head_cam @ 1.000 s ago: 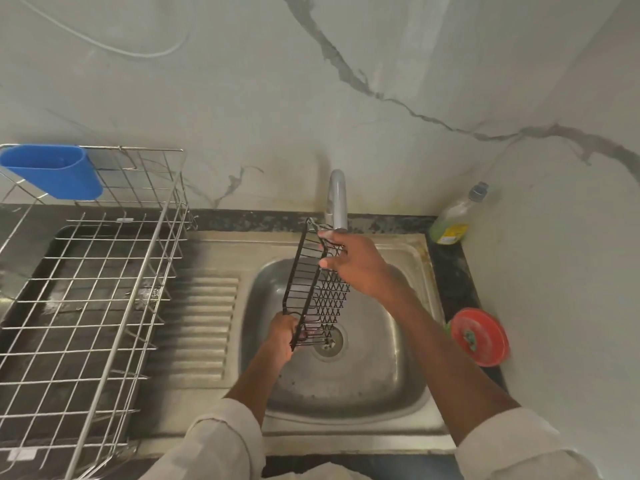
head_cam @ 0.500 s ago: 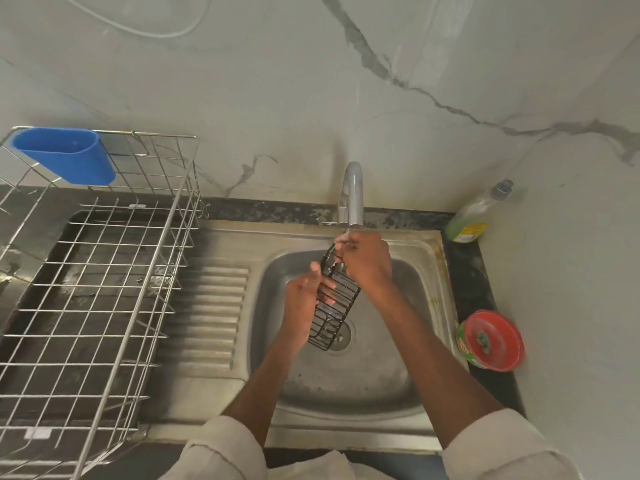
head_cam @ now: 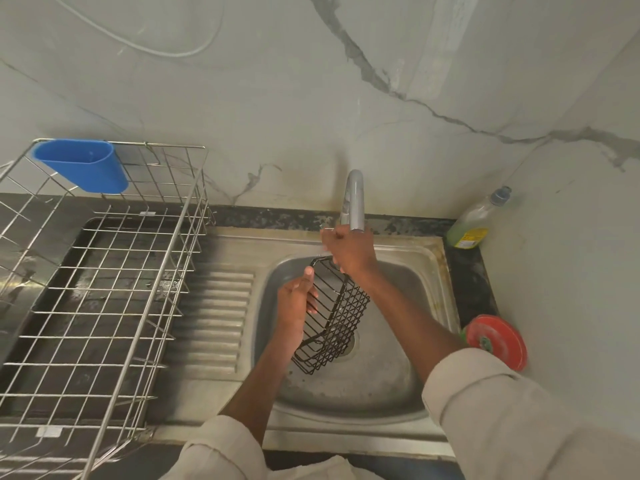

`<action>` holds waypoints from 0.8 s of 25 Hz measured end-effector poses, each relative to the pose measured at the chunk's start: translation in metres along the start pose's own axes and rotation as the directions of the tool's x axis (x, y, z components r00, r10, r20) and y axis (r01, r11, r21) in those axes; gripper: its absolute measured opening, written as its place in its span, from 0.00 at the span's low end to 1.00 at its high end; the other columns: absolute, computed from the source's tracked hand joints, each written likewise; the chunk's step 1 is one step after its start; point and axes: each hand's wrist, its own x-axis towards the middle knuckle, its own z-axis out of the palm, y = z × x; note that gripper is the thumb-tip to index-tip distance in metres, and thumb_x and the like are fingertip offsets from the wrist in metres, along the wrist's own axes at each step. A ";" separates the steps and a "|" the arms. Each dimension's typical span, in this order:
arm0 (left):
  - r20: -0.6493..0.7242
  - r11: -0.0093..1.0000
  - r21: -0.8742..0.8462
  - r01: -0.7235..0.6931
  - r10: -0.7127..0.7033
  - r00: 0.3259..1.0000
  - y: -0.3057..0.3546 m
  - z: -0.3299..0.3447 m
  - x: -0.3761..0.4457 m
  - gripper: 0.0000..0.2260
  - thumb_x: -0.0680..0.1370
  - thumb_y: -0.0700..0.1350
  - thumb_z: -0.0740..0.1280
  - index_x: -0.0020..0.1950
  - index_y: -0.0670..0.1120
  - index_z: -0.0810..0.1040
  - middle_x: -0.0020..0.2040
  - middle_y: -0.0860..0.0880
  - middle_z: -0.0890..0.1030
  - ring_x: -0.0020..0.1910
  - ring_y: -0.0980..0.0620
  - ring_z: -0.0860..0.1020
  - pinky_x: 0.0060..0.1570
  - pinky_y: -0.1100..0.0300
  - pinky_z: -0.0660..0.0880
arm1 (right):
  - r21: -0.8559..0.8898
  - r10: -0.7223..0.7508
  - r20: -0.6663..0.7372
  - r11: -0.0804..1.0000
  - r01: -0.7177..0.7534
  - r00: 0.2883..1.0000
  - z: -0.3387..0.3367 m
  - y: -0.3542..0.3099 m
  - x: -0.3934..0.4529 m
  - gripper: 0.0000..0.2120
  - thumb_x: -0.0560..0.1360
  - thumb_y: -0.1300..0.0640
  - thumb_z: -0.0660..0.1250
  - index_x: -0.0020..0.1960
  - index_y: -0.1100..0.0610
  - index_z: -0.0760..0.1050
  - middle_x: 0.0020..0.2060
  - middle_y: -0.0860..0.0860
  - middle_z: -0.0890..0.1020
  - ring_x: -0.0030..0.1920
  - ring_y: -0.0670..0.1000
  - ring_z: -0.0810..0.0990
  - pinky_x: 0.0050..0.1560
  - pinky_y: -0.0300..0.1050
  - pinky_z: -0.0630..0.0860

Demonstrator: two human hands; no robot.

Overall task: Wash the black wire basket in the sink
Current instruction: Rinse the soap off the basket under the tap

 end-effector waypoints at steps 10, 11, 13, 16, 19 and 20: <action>0.048 0.976 -0.080 0.202 -0.199 0.979 0.007 0.002 0.031 0.22 0.80 0.64 0.68 0.41 0.46 0.83 0.39 0.47 0.83 0.37 0.53 0.79 0.43 0.59 0.74 | -0.231 0.033 0.238 0.973 0.023 0.971 -0.079 0.029 0.012 0.16 0.83 0.44 0.65 0.68 0.45 0.76 0.73 0.49 0.74 0.70 0.51 0.73 0.58 0.46 0.71; 0.063 0.969 -0.115 0.217 -0.211 0.976 0.015 0.006 0.029 0.23 0.84 0.59 0.65 0.38 0.47 0.85 0.38 0.49 0.85 0.35 0.54 0.81 0.41 0.60 0.76 | -0.202 0.073 0.212 0.979 -0.029 0.975 -0.083 0.034 0.008 0.22 0.80 0.38 0.66 0.72 0.42 0.73 0.76 0.49 0.71 0.73 0.53 0.71 0.60 0.50 0.73; 0.081 0.947 -0.222 0.233 -0.221 0.972 0.024 0.012 0.029 0.30 0.88 0.53 0.59 0.29 0.48 0.86 0.31 0.52 0.83 0.27 0.57 0.81 0.31 0.64 0.76 | -0.165 0.144 0.248 0.981 -0.104 0.958 -0.084 0.044 -0.002 0.37 0.71 0.26 0.68 0.76 0.34 0.64 0.80 0.48 0.65 0.77 0.56 0.67 0.70 0.64 0.71; 0.002 0.889 -0.378 0.257 -0.277 0.961 0.024 0.005 0.034 0.29 0.86 0.57 0.61 0.28 0.48 0.84 0.27 0.53 0.80 0.25 0.54 0.78 0.26 0.64 0.74 | -0.045 0.135 0.320 0.991 -0.128 0.938 -0.072 0.046 -0.010 0.44 0.67 0.32 0.78 0.76 0.29 0.59 0.80 0.48 0.65 0.76 0.57 0.67 0.74 0.68 0.64; -0.106 0.884 -0.417 0.212 -0.279 0.954 0.014 -0.009 0.035 0.20 0.77 0.66 0.69 0.38 0.50 0.78 0.32 0.52 0.75 0.30 0.50 0.71 0.30 0.58 0.68 | 0.009 0.057 0.293 0.998 -0.062 0.954 -0.051 0.034 -0.020 0.39 0.73 0.51 0.79 0.79 0.42 0.64 0.65 0.47 0.78 0.67 0.48 0.74 0.68 0.51 0.68; -0.135 0.895 -0.393 0.210 -0.283 0.950 0.010 -0.013 0.036 0.20 0.75 0.67 0.70 0.40 0.50 0.77 0.34 0.51 0.74 0.30 0.51 0.71 0.31 0.57 0.68 | 0.024 0.041 0.261 0.999 -0.049 0.965 -0.045 0.032 -0.023 0.35 0.75 0.54 0.77 0.78 0.45 0.66 0.59 0.47 0.80 0.62 0.46 0.78 0.65 0.48 0.73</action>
